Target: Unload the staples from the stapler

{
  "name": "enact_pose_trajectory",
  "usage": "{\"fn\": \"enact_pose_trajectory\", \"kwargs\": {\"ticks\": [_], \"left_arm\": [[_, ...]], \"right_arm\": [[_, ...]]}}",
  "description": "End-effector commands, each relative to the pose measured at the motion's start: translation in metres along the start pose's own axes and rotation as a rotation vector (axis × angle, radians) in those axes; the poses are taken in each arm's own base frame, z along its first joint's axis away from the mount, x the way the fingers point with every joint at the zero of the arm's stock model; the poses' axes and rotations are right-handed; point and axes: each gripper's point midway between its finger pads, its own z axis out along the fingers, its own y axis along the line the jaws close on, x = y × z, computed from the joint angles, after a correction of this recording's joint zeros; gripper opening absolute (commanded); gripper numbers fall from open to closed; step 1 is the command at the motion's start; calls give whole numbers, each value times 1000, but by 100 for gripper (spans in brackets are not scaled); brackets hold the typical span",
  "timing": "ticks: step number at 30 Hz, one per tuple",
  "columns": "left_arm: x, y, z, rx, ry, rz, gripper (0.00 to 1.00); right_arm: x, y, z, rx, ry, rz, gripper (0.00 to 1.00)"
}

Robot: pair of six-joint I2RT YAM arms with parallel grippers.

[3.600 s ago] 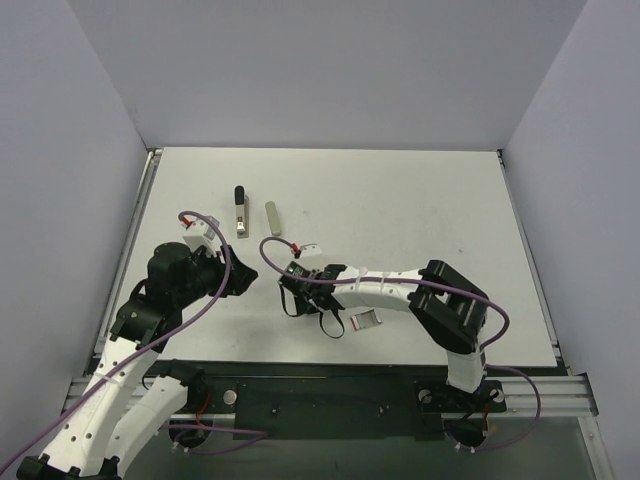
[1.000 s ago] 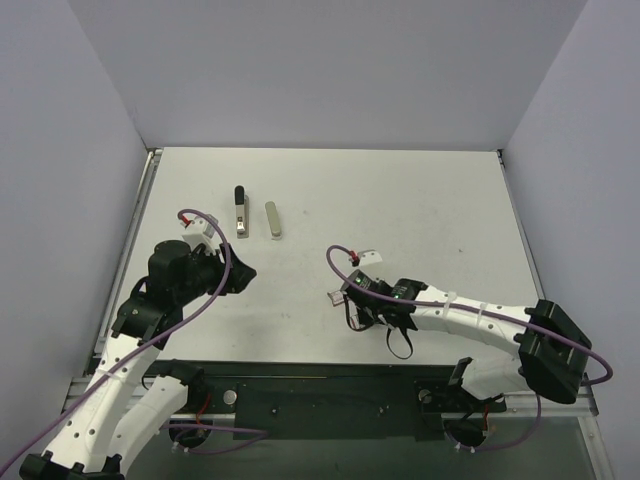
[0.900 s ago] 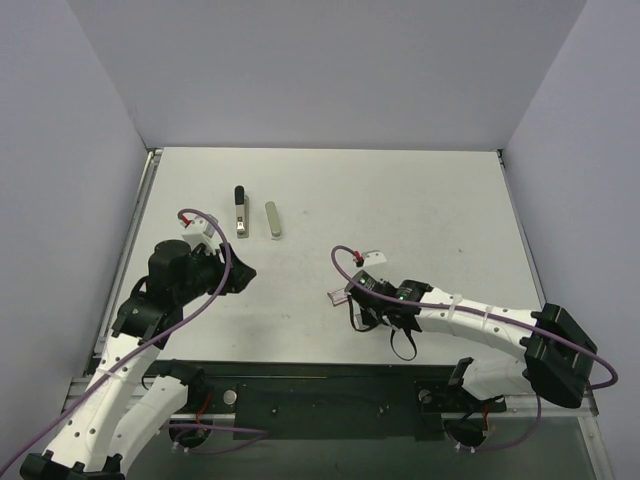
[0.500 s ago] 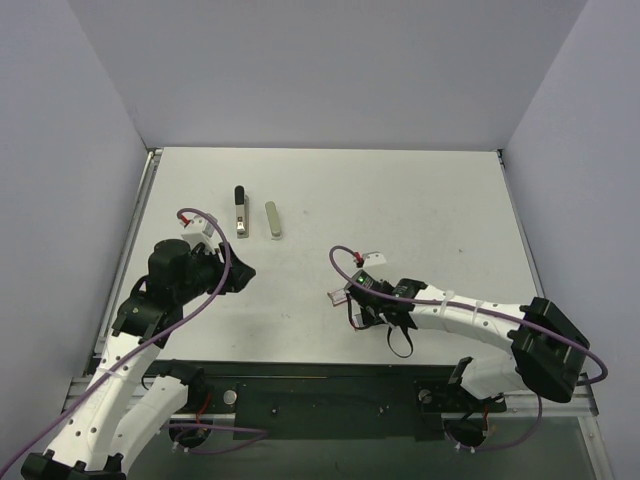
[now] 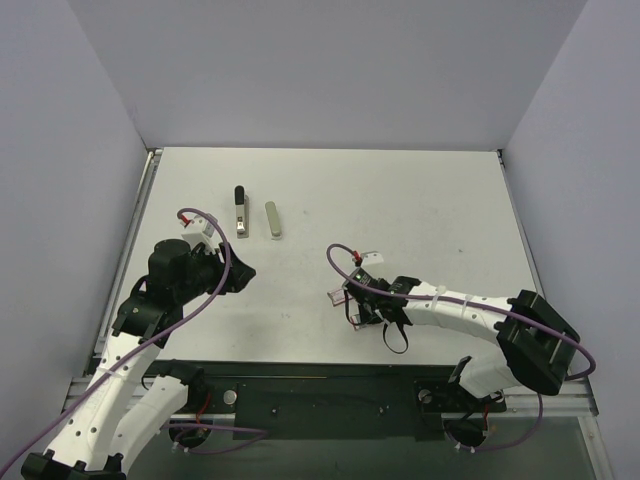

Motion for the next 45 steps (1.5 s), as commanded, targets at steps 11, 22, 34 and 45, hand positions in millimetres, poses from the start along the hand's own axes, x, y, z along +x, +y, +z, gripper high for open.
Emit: {"fn": "enact_pose_trajectory", "kwargs": {"ticks": [11, 22, 34, 45], "left_arm": [[-13, -8, -1, 37, -51, 10, 61], [-13, -8, -1, 38, -51, 12, 61], [-13, -8, 0, 37, -49, 10, 61], [-13, -8, 0, 37, -48, 11, 61]], "right_arm": [[4, -1, 5, 4, 22, 13, 5], [8, -4, 6, 13, 27, 20, 6], [5, -1, 4, 3, 22, 27, 19], [-8, 0, -13, -26, -25, 51, 24]]}}
